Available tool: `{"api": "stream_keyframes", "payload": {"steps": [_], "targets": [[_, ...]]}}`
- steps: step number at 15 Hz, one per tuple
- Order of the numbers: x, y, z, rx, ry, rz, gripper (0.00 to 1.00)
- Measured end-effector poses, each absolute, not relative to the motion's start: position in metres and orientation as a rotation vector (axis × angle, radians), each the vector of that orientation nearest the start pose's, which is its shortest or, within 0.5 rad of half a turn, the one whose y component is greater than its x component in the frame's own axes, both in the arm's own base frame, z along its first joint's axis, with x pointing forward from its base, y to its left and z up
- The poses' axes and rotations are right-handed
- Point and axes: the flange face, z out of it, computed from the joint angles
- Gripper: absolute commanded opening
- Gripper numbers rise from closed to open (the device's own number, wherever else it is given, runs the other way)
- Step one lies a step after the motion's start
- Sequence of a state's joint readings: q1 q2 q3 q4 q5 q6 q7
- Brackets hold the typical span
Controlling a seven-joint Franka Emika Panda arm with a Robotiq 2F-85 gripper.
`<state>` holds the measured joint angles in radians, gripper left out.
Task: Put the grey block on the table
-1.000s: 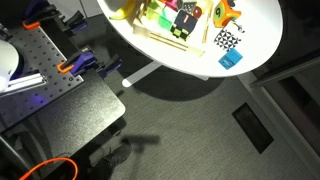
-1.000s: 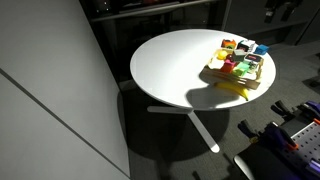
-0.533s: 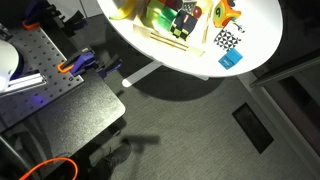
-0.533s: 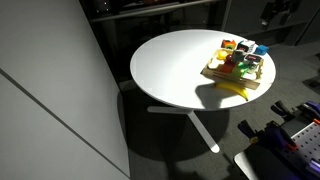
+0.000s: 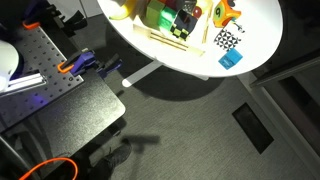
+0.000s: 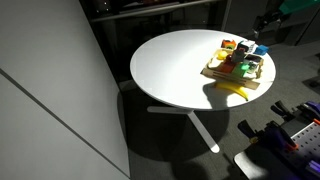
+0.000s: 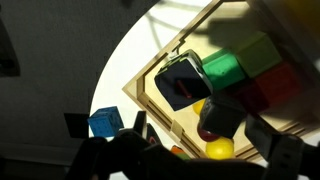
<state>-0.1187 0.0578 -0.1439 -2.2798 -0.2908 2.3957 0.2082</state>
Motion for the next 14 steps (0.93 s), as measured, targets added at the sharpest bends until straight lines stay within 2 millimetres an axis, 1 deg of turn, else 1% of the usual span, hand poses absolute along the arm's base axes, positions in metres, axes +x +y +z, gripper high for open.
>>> {"api": "stream_keyframes", "payload": {"steps": [4,8,14], "targets": [[0.520,-0.141,0.308,-3.331,0.508,-0.105,1.00],[0.532,-0.140,0.290,-3.329,0.508,-0.129,1.00],[0.559,-0.120,0.274,-3.334,0.506,-0.168,1.00]]}}
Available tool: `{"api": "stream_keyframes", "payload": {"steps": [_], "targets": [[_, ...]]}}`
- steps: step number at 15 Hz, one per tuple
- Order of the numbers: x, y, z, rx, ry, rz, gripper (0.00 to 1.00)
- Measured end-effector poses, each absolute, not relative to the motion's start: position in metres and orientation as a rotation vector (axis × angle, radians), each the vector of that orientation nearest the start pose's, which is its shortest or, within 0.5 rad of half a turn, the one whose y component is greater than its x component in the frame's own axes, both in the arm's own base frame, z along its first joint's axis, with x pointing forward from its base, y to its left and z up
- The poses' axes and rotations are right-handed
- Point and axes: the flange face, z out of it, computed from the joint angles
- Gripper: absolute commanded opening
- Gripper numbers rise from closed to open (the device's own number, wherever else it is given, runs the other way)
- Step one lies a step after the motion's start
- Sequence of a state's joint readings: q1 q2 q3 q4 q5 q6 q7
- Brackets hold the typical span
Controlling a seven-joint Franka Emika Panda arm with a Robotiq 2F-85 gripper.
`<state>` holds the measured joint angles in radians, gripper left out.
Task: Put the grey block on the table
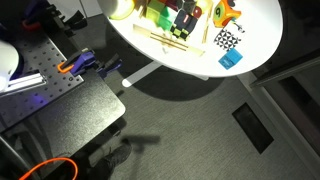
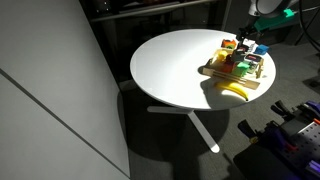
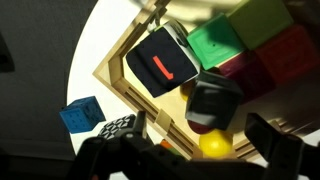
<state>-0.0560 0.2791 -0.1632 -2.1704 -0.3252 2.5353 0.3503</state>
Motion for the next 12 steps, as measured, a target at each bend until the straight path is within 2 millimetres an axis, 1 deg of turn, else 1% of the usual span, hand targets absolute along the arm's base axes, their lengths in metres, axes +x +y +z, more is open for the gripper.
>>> {"api": "stream_keyframes", "payload": {"steps": [3,6,12], "targets": [[0.573,-0.109,0.266,-3.344,0.521,-0.182,1.00],[0.586,-0.104,0.255,-3.377,0.550,-0.198,1.00],[0.597,-0.110,0.228,-3.423,0.601,-0.173,1.00]]}}
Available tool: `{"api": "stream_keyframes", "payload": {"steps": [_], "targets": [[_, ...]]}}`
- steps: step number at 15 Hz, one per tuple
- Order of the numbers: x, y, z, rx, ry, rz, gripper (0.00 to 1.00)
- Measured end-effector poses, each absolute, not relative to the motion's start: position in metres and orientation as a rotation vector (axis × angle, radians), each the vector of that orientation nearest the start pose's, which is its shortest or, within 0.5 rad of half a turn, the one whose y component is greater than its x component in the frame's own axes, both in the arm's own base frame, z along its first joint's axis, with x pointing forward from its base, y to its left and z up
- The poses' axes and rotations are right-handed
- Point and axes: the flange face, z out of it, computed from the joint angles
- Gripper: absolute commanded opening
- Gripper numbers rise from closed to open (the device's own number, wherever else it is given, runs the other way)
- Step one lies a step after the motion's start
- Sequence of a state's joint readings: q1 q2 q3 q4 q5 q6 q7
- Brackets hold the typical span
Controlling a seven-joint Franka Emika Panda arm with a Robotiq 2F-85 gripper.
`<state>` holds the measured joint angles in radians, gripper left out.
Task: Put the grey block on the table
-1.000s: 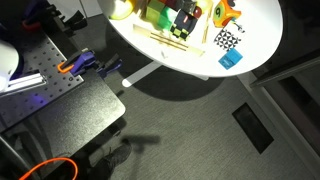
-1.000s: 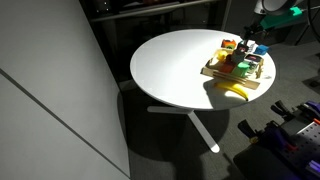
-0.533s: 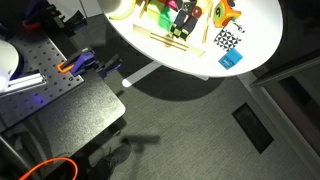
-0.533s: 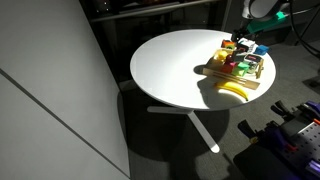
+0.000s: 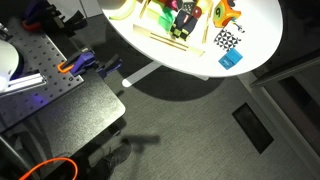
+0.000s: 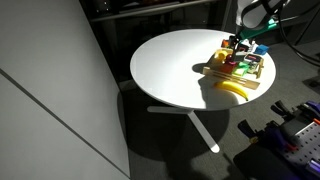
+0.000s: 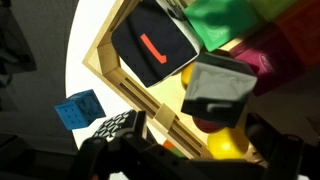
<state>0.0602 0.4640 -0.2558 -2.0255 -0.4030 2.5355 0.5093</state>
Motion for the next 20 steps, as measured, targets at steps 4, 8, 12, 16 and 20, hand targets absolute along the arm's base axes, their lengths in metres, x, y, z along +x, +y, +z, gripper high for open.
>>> {"api": "stream_keyframes", "payload": {"steps": [4,8,12,16,20], "targets": [[0.599,-0.110,0.217,-3.433,0.594,-0.151,1.00],[0.599,-0.108,0.212,-3.438,0.584,-0.137,1.00],[0.599,-0.107,0.208,-3.442,0.579,-0.126,0.74],[0.598,-0.105,0.202,-3.450,0.573,-0.112,0.41],[0.599,-0.106,0.204,-3.455,0.578,-0.113,0.32]]}}
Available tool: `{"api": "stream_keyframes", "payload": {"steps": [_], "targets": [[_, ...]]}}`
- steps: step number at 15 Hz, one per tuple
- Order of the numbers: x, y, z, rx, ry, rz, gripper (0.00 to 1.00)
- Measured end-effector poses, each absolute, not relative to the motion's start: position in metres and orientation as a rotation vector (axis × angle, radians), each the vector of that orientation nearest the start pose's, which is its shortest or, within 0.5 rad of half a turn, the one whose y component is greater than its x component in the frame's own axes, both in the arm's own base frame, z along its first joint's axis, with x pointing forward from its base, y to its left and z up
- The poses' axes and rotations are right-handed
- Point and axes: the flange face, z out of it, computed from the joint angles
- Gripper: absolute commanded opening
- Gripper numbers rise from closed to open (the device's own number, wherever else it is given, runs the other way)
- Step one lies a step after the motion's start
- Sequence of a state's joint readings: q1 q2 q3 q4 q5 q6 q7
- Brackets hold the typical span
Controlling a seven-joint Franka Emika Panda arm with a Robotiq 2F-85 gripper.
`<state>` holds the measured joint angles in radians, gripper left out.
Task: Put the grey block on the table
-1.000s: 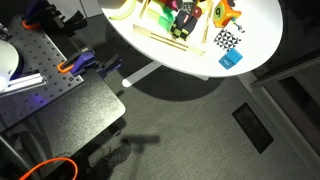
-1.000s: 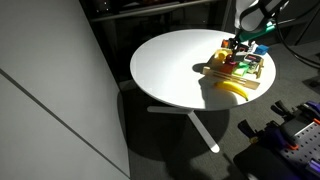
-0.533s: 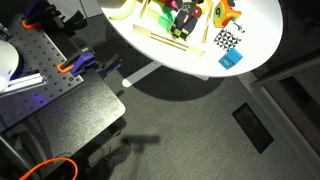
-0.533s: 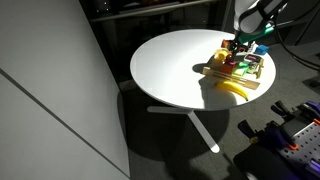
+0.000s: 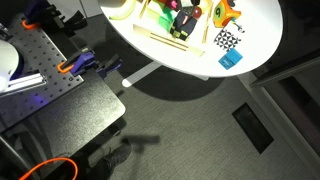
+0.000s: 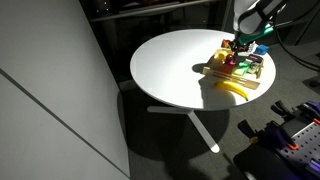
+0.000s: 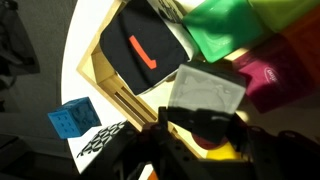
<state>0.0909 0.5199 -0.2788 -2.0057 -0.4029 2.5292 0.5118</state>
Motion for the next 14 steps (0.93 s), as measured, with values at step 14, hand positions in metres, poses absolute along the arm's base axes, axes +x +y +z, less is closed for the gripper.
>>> {"api": "stream_keyframes", "payload": {"steps": [14], "targets": [[0.604,-0.064,0.268,-3.423,0.470,-0.220,0.32]]}}
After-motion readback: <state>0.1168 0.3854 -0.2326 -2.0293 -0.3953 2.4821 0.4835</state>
